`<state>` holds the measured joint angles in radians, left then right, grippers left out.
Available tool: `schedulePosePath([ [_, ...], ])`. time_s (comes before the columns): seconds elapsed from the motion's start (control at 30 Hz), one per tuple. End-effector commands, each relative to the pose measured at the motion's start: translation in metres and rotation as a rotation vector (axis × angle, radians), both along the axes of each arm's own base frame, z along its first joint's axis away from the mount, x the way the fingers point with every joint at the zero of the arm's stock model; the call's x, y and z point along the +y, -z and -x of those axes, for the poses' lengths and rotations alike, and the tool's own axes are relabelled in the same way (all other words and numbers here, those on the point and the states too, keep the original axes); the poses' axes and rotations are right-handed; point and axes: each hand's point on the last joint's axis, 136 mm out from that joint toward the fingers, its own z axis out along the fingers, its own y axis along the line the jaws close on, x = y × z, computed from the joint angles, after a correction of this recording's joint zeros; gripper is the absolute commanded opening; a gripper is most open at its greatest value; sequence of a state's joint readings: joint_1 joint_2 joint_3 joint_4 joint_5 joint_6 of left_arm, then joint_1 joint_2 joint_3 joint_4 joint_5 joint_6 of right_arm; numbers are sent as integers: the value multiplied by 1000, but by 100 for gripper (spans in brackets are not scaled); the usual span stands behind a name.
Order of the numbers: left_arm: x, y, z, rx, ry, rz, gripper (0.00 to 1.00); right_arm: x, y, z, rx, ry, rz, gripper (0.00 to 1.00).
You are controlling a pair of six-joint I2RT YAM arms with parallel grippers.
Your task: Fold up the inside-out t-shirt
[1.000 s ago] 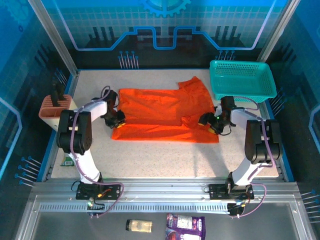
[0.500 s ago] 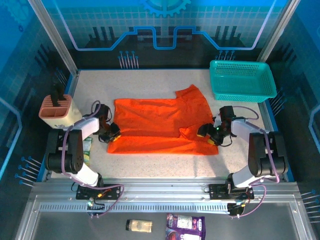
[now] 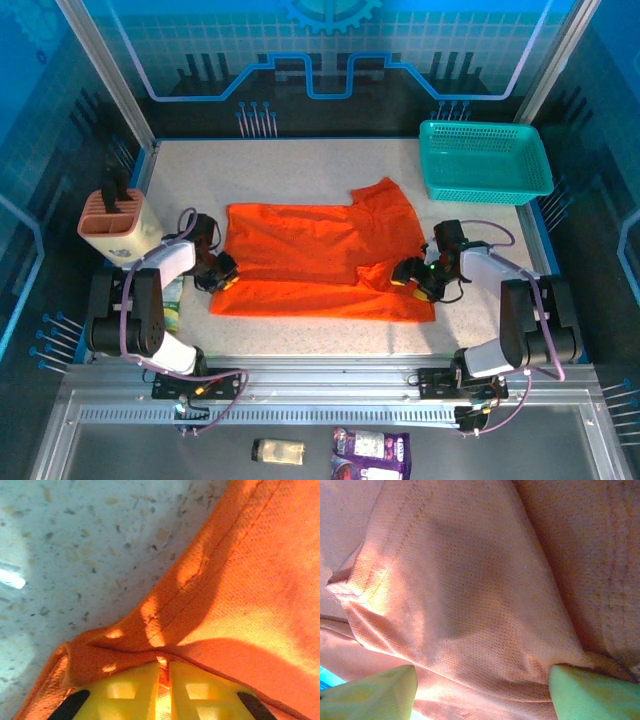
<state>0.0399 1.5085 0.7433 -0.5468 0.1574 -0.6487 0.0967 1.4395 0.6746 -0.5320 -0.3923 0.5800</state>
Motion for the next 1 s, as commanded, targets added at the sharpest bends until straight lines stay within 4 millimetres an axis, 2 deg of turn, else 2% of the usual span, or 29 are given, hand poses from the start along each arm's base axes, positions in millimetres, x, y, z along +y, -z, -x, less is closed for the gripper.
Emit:
schedulePosePath([
  [0.0,13,-1,19,62,-19,-51,15,-6,10,25,94,11,53,72],
  [0.07,10,-13,10,24,-9,-36,16,-1,1,15,49,6,25,72],
  [0.2,5,-51,-23,-106,45,-16,21,13,-33,-12,-83,-20,-63,72],
  [0.33,16,-78,-59,-159,102,-83,23,13,-63,-33,-177,-45,-54,73],
  [0.43,18,-89,-93,-201,178,-113,24,11,-80,-48,-221,-56,-39,73],
  [0.53,24,-92,-126,-229,254,-156,28,11,-96,-63,-258,-62,-44,73],
  [0.67,31,-85,-158,-201,353,-205,29,11,-109,-76,-290,-55,-45,73],
  [0.83,46,-70,-182,-148,404,-286,31,10,-116,-83,-307,-42,-41,73],
  [0.97,50,-53,-194,-104,425,-297,35,10,-117,-84,-307,-34,-44,73],
])
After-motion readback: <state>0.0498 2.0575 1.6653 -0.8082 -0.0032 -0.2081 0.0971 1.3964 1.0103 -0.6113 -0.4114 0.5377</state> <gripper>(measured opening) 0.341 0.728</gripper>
